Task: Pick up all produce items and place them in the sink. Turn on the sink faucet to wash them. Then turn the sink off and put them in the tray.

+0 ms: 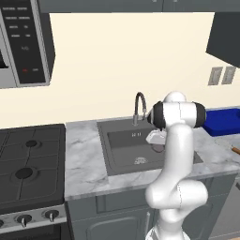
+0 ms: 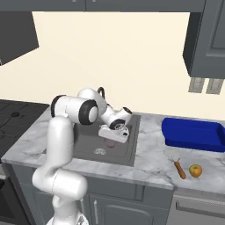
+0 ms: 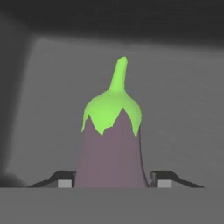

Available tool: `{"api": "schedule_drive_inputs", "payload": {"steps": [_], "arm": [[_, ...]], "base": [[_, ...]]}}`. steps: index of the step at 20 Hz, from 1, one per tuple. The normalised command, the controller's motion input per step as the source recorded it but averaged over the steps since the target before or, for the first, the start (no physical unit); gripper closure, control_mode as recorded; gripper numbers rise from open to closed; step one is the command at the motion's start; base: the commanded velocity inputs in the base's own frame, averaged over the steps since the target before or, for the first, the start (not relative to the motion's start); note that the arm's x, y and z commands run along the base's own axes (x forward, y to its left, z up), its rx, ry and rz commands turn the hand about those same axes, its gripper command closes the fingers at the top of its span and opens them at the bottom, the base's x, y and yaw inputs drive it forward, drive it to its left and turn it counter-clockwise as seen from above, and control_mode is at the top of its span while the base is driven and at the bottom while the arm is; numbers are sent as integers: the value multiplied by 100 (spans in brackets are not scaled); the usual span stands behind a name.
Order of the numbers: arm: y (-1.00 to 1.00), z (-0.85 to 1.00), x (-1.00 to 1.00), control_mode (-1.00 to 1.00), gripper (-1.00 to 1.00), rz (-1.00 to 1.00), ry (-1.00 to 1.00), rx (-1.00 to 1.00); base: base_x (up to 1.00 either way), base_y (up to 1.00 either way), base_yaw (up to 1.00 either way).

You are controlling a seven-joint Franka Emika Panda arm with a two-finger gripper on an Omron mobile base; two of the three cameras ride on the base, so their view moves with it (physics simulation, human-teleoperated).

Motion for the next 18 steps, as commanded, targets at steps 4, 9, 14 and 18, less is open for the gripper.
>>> {"api": "schedule_drive_inputs", "payload": {"steps": [4, 9, 14, 18], "arm": [[0, -26, 23, -100, 100, 0, -8, 0], [0, -32, 19, -100, 100, 0, -7, 0], [1, -35, 22, -100, 100, 0, -3, 0], [0, -35, 31, -100, 100, 0, 0, 0]], "base": [[0, 0, 0], [0, 0, 0], [0, 0, 0], [0, 0, 0]]}}
